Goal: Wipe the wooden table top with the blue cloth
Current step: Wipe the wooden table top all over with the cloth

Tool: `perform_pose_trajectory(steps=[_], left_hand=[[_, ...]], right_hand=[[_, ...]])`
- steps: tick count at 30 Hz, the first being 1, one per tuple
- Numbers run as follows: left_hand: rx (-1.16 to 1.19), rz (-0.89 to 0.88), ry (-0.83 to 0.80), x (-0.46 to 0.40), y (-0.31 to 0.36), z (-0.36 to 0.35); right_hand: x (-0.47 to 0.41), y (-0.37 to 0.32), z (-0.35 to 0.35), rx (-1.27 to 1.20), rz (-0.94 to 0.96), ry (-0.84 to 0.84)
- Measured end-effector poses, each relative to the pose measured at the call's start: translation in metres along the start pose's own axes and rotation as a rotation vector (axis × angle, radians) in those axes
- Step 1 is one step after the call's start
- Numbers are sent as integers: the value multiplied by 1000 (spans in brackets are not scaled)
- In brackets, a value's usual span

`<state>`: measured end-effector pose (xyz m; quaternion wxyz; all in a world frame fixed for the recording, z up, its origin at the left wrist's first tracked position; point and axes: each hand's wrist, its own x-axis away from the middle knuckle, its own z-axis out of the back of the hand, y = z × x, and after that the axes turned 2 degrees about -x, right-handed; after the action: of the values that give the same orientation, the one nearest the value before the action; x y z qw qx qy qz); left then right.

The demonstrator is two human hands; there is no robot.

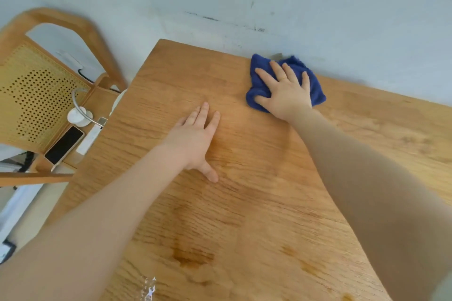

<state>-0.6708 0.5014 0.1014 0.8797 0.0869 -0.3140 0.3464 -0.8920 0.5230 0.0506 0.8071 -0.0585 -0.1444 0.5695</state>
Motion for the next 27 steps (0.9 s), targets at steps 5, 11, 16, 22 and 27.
perform_pose_trajectory(steps=[5,11,16,22,27], left_hand=[[21,15,-13,2,4,5],[88,-9,3,4,0,6],[86,-25,-13,-3,-2,1],[54,-39,-2,-2,0,2],[109,-62,-4,1,-4,2]], right_hand=[[44,-12,-7,23,23,-2],[83,-15,-13,60,148,-36],[13,2,-7,-16,-89,91],[23,-9,-1,-69,-196,112],[100,-23,-15,62,-68,-29]])
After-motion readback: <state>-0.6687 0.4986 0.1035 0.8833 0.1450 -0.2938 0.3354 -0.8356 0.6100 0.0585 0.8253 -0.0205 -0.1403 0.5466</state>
